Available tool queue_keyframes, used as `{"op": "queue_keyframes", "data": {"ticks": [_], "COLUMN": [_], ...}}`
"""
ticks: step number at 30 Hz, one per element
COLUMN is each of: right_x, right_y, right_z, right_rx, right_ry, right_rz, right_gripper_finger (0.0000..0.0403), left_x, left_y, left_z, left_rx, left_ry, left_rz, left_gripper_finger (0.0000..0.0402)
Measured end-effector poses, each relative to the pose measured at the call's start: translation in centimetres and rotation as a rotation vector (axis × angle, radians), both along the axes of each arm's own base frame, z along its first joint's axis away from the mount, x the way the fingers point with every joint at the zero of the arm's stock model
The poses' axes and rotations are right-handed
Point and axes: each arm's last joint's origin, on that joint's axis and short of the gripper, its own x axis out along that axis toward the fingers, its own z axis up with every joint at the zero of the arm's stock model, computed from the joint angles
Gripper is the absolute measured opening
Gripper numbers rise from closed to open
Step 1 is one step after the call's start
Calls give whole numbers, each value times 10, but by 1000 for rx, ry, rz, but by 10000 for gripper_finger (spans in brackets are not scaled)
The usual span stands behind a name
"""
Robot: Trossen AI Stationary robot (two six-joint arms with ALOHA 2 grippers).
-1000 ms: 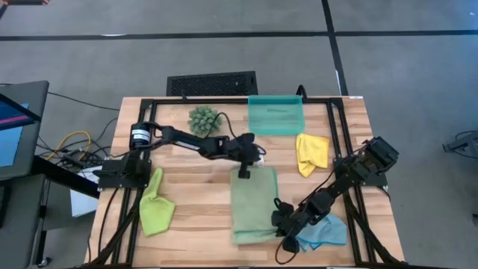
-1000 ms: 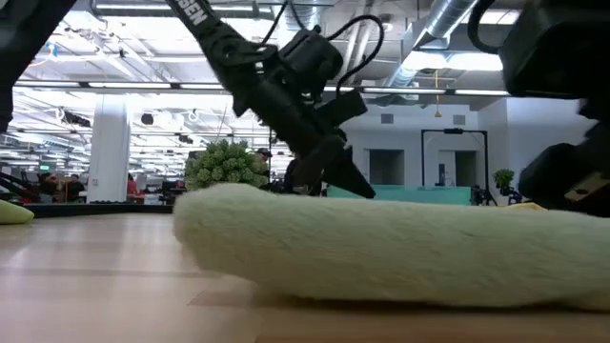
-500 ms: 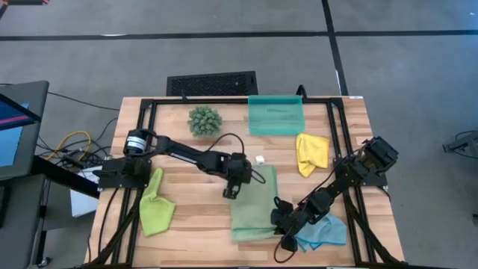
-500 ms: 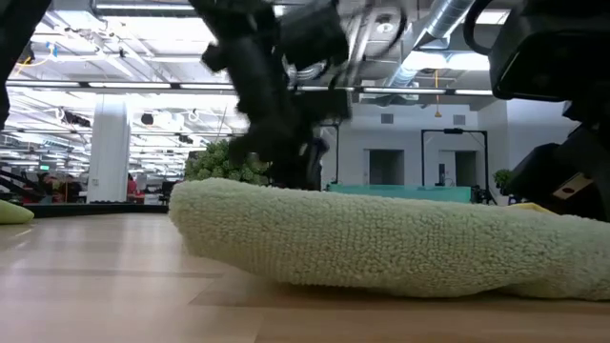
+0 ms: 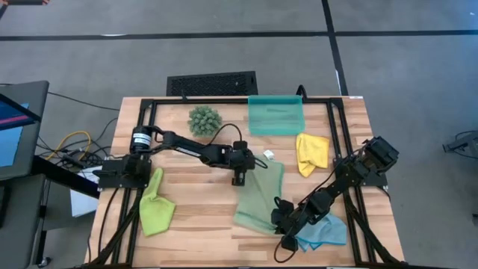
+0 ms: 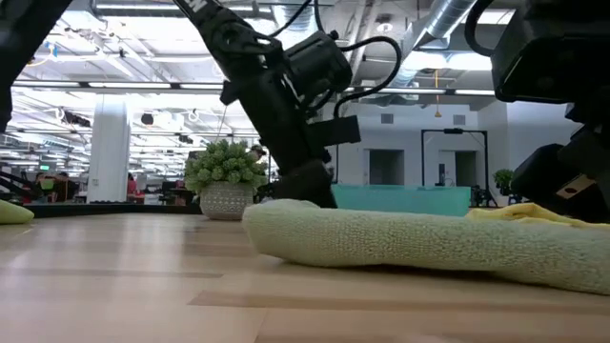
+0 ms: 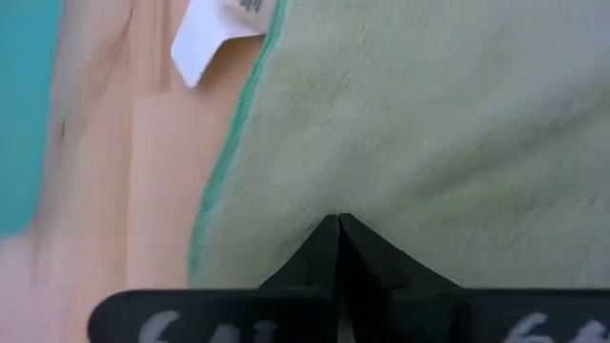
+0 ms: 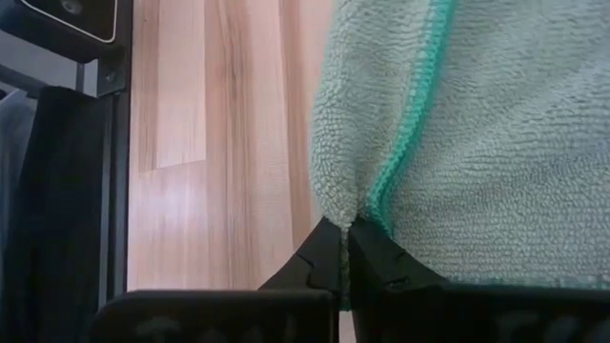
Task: Roll microfiber towels into tight, uniform cylinder then place into a basket
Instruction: Roll the dark green microfiber cloth
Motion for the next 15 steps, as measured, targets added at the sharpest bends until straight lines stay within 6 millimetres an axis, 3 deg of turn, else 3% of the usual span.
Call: {"op": "queue_keyframes", "data": {"ticks": [6, 15], "right_x": [0, 1], "right_y": [0, -2], "right_z": [0, 0], "right_rx": [-5, -19], "right_ry": [0, -8], "right_rz": [-1, -6], "right_gripper_finger": [22, 20], "left_x": [-8, -24], "left_y": [-30, -129], "left_z": [20, 22], "left_rx": [-2, -15], "left_ry": [14, 3], "left_rz": [-54, -301], "left_gripper_finger": [0, 0]}}
